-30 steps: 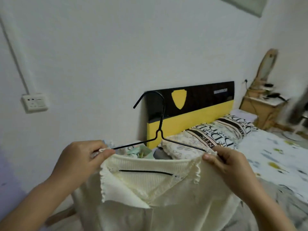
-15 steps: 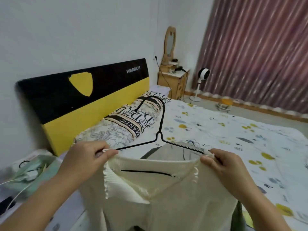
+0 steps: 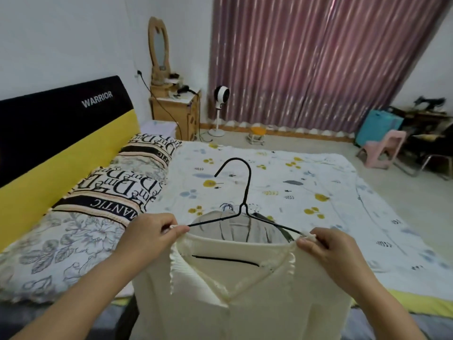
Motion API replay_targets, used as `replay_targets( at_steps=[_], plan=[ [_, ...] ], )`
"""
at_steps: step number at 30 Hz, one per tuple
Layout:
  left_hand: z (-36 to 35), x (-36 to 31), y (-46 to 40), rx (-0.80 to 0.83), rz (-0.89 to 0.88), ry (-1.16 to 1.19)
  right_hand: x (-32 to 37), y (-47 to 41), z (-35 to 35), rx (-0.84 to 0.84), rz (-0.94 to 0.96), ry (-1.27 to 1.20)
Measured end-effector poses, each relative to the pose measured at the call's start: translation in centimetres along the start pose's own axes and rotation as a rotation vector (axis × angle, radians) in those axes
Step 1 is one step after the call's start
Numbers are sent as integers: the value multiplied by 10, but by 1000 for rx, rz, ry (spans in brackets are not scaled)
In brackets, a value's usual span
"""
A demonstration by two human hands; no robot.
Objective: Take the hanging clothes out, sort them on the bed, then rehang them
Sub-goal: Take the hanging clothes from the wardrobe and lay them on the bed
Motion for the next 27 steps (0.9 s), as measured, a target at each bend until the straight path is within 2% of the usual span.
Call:
replay_targets(
  at_steps=[6, 11, 15, 27],
  plan=[
    [-44, -2, -67, 38, 12, 27, -27, -37, -26, 42, -140, 37],
    [-81, -2, -121, 24, 74, 38, -64, -87, -46, 117, -180, -115],
    [-119, 3, -165, 45, 120, 11, -106, -134, -69, 192, -143, -37],
    [-279, 37, -320, 146, 274, -188, -262, -287, -191, 255, -242, 57]
  ],
)
Point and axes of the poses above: each hand's wrist, its own y-axis away from the middle knuckle, its own z-axis out of the back of the hand, x = y × z, the point moved 1 cm from there along -y, towards the middle knuckle, and after that the axes turned 14 degrees about z, right-handed, at the moved point
